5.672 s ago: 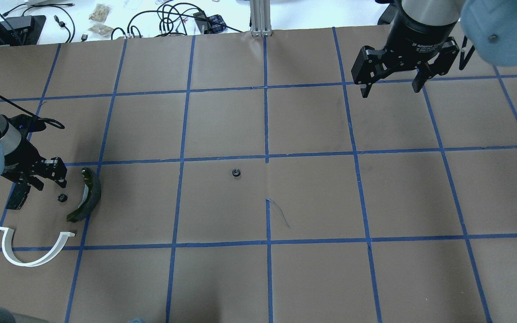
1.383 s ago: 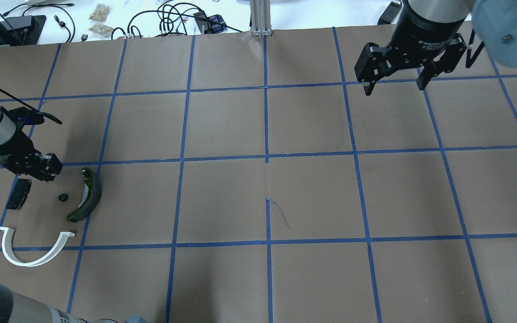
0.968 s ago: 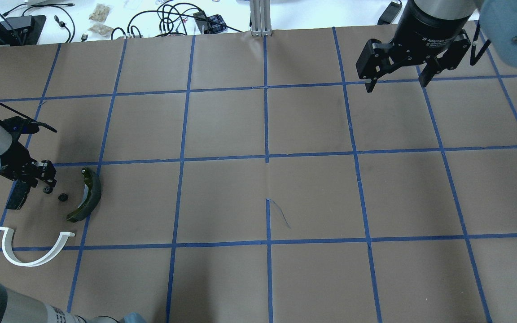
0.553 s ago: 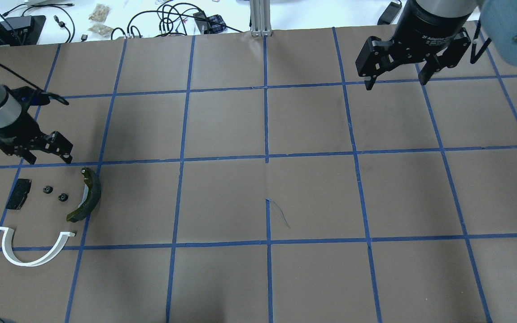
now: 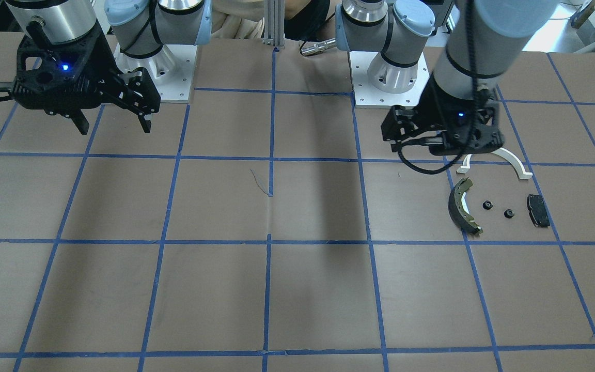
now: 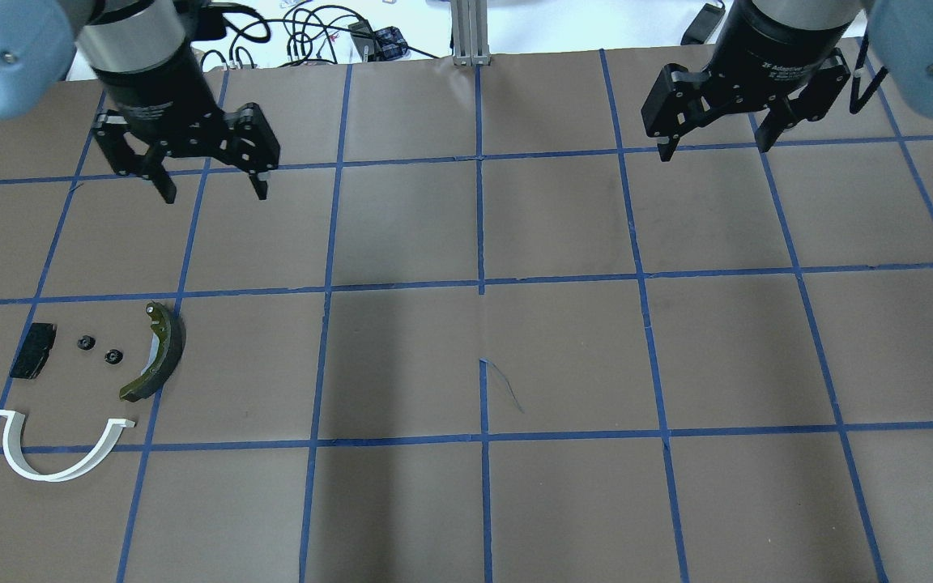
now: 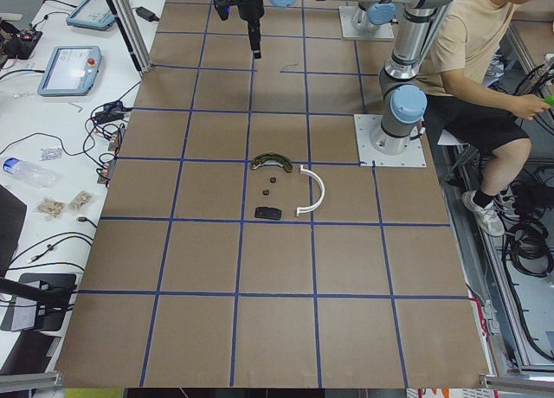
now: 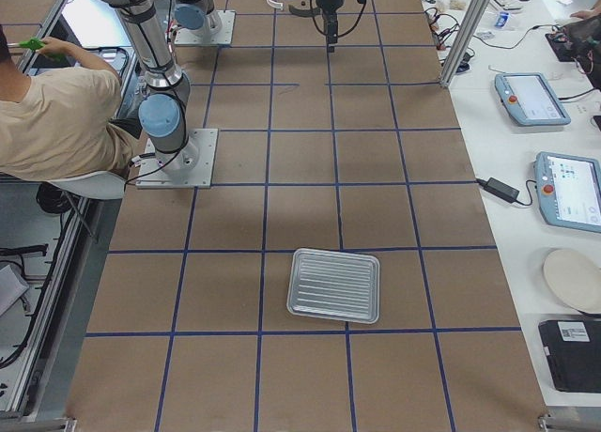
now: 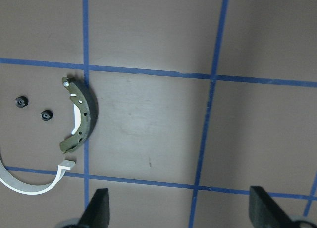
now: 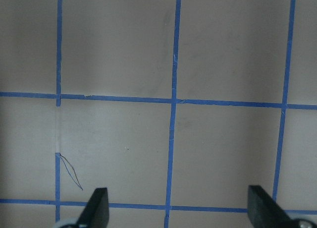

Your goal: Place bearing gear from tray to pile

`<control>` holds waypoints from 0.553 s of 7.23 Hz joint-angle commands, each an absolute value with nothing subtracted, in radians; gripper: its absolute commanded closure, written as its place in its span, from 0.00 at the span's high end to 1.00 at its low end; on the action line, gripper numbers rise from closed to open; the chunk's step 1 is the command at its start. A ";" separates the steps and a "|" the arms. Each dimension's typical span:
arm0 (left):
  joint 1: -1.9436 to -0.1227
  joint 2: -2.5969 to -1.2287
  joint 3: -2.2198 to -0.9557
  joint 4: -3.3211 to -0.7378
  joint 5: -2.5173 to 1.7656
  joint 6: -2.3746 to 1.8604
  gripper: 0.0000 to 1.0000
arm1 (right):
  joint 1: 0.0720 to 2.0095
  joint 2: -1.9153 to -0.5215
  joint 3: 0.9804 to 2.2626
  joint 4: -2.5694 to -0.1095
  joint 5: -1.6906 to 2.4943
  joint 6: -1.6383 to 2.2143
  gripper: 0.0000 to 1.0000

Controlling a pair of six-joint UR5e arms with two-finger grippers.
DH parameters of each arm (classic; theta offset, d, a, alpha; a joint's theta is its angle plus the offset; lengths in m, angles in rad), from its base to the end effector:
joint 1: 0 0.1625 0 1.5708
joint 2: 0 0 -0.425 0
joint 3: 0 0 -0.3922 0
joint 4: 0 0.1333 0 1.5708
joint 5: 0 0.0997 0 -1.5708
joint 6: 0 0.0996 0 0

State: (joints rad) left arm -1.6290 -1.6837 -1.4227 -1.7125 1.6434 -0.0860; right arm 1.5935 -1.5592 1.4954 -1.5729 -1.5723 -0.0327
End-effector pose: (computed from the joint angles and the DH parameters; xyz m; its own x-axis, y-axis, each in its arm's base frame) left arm -0.1566 -0.5202 0.4892 -0.9965 -0.0198 -0.0810 -0.0279 0.9946 0.0997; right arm 0.1445 -0.4992 0.5197 -0.9985 -0.0552 0.0037 -0.0553 0.9963 -0.0658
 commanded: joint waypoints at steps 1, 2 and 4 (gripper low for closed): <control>-1.671 -1.674 -1.445 -1.612 1.637 -0.018 1.00 | 1.594 -1.559 1.494 -1.572 -1.572 -0.031 1.00; -1.661 -1.675 -1.481 -1.489 1.553 0.027 1.00 | 1.594 -1.559 1.496 -1.571 -1.574 -0.026 1.00; -1.652 -1.671 -1.482 -1.445 1.506 0.020 1.00 | 1.595 -1.559 1.486 -1.565 -1.578 -0.018 1.00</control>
